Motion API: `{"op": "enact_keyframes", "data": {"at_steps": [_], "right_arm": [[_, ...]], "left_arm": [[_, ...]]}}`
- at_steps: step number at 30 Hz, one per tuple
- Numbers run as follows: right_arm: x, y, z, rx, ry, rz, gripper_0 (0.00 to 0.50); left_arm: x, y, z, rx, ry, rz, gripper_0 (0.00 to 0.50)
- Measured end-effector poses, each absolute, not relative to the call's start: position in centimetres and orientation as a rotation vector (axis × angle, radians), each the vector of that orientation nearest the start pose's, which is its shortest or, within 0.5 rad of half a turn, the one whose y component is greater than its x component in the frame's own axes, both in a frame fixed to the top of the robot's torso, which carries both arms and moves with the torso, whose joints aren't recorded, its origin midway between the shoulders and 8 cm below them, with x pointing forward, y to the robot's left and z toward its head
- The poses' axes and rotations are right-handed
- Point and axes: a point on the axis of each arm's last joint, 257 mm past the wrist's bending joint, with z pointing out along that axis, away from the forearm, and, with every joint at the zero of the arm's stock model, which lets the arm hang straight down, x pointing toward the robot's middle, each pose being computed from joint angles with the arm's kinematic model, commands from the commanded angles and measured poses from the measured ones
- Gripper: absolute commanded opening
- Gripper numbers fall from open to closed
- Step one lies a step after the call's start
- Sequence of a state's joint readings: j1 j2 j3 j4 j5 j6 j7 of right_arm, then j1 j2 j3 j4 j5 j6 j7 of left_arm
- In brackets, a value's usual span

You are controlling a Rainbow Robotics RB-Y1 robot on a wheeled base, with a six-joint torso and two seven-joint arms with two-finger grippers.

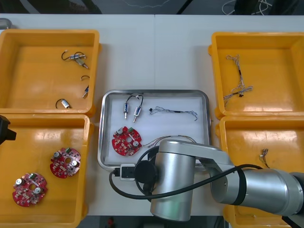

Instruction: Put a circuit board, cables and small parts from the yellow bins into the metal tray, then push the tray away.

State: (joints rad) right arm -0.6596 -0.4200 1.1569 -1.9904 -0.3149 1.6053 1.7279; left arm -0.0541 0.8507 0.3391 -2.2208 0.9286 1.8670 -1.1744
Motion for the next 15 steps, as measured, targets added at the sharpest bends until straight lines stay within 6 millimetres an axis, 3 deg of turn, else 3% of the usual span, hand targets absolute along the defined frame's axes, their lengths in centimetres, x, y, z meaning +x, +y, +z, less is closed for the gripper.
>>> {"op": "enact_keyframes", "data": {"at_steps": [2,3,4,5,6,7,15], "right_arm": [[33.58,-0.81,-32.85,-1.961,1.899,-0.376,0.480],[33.59,-0.81,-32.84,-1.960,1.899,-0.376,0.385],[33.60,-0.80,-32.83,-1.960,1.898,-0.377,0.385],[33.61,-0.79,-32.83,-1.960,1.898,-0.377,0.146],[33.63,-0.79,-32.81,-1.959,1.897,-0.378,0.146],[33.69,-0.79,-32.78,-1.958,1.896,-0.380,0.000],[33.91,-0.79,-32.66,-1.952,1.891,-0.389,0.000]], "left_arm": [[34.93,38.49,-17.46,-0.126,2.714,-0.003,0.500],[34.93,38.48,-17.46,-0.126,2.714,-0.004,0.500],[34.93,38.48,-17.46,-0.125,2.714,-0.004,0.500],[34.93,38.48,-17.46,-0.125,2.714,-0.004,0.500],[34.93,38.48,-17.46,-0.125,2.714,-0.004,0.500],[34.93,38.48,-17.46,-0.125,2.714,-0.004,0.500],[34.93,38.47,-17.45,-0.125,2.713,-0.004,0.500]]}}
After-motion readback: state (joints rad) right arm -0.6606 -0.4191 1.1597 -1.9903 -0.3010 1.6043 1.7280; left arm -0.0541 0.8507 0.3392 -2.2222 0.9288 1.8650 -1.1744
